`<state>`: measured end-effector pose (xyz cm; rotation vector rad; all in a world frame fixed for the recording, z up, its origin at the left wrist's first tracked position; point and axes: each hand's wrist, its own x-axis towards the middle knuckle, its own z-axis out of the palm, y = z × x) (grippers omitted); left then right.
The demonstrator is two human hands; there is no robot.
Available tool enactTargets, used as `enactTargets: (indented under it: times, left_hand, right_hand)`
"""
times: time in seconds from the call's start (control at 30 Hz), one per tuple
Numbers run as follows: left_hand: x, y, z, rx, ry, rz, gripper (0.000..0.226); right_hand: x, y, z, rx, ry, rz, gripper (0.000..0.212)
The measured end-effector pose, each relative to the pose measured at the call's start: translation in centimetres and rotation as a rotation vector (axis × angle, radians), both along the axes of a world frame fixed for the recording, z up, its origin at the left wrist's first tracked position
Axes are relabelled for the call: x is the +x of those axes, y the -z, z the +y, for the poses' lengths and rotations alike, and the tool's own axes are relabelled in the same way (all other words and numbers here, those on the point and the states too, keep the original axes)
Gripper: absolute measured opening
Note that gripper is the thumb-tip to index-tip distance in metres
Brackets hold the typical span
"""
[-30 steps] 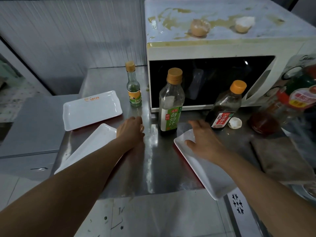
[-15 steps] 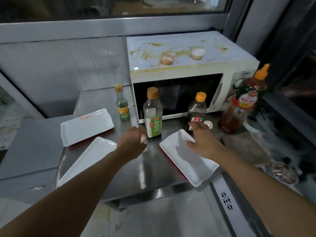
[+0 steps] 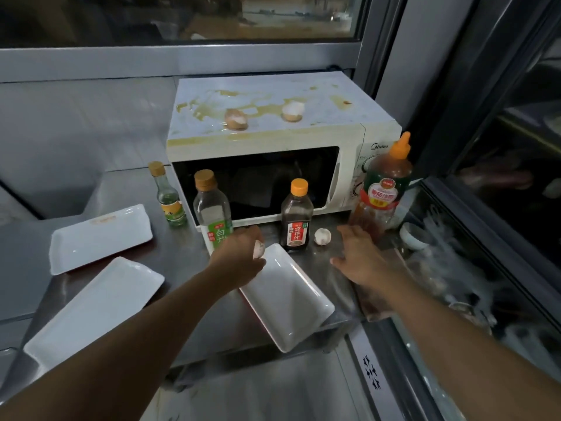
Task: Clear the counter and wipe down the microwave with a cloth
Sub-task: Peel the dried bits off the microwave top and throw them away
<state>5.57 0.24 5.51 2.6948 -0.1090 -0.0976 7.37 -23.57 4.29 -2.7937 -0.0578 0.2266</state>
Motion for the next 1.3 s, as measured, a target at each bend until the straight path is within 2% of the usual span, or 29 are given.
enactTargets:
  times: [0.27, 0.43, 0.6, 0.8, 0.93, 1.03, 1.3]
  left_hand:
    - [2.2, 2.0, -2.7, 0.052, -0.158, 0.005, 0.038]
    - [3.1, 2.8, -3.4, 0.100, -0.214, 0.009, 0.041]
    - [3.6, 3.2, -3.7, 0.118, -0.227, 0.022, 0.041]
    - [3.8, 3.1, -3.7, 0.113, -0.228, 0.030, 0.040]
    - [3.4, 2.5, -3.6, 0.117, -0.222, 0.028, 0.040]
    - [2.9, 1.7, -3.4, 0.114, -0.209, 0.013, 0.039]
    - [1.3, -2.4, -3.2, 0.080, -0.174, -0.050, 0.037]
  right_hand:
    - [6.5, 4.8, -1.1, 0.032, -0.178, 0.026, 0.081]
    - [8.8, 7.8, -0.5, -0.064, -0.279, -0.018, 0.076]
    - [10.0, 9.7, -0.4, -0.097, -0.318, -0.057, 0.065]
    - [10.4, 10.9, -0.5, -0.026, -0.343, -0.076, 0.030]
    - [9.9, 10.1, -0.5, 0.004, -0.326, -0.054, 0.024]
    - [9.1, 8.4, -0.7, 0.032, -0.307, -0.067, 0.037]
    - [6.0, 0.9, -1.1, 0.087, -0.239, -0.109, 0.041]
